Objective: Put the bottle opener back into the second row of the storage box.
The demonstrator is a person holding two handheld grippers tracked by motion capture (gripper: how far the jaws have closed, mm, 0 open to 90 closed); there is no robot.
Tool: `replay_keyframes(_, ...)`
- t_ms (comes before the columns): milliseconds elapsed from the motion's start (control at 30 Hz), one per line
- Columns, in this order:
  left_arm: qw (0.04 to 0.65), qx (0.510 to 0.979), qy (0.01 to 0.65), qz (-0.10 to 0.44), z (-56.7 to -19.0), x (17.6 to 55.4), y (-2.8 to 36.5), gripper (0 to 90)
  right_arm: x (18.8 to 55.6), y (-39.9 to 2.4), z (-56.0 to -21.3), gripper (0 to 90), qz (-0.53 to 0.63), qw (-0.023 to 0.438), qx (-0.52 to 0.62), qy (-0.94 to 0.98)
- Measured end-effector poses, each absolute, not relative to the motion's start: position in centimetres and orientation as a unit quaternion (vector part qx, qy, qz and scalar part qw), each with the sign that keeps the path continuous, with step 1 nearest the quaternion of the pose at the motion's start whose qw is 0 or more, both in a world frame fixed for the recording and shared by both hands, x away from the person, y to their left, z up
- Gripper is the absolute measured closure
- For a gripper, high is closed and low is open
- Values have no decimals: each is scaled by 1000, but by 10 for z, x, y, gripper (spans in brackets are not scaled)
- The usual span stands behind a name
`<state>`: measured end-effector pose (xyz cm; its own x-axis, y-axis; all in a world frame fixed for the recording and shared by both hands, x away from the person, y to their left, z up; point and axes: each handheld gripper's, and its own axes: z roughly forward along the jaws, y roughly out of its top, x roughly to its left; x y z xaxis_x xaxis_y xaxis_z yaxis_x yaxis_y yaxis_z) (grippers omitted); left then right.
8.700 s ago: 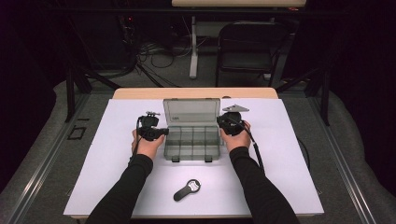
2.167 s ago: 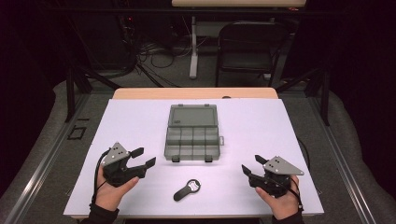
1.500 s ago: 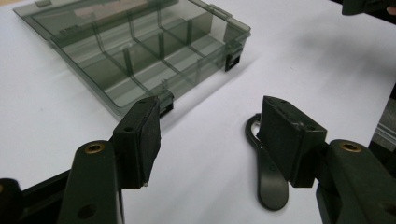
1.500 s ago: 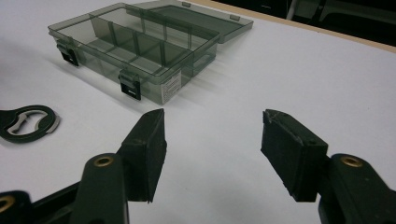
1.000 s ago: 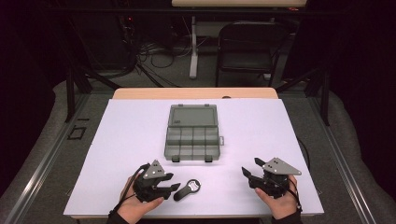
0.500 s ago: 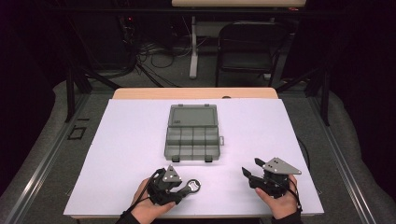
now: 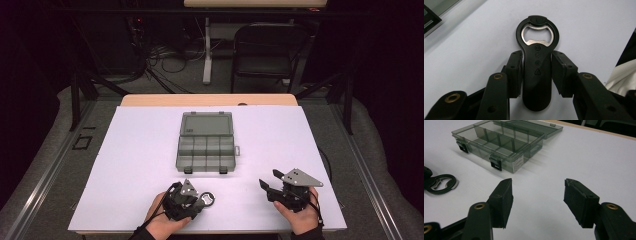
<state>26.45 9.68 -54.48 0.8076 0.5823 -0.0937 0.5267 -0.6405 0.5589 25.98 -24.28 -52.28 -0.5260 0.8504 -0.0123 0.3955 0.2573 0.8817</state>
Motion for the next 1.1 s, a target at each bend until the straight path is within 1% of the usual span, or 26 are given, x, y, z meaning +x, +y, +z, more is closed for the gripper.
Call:
replay_keyframes(300,278,909,305,58,-544,262,93,619,260,-244,-523,397,445,253,417,751)
replay_keyframes(367,272,912,301,60,-543,263,92,633,260,-244,-523,397,445,254,417,751)
replay_keyframes(767,260,915,302,52,-541,266,90,647,261,-244,-524,399,444,251,419,751)
replay_keyframes(833,260,915,302,58,-541,265,89,648,261,-244,-524,400,445,252,419,750)
replay_keyframes(1100,263,916,300,42,-540,268,91,649,262,-246,-525,402,446,248,423,749)
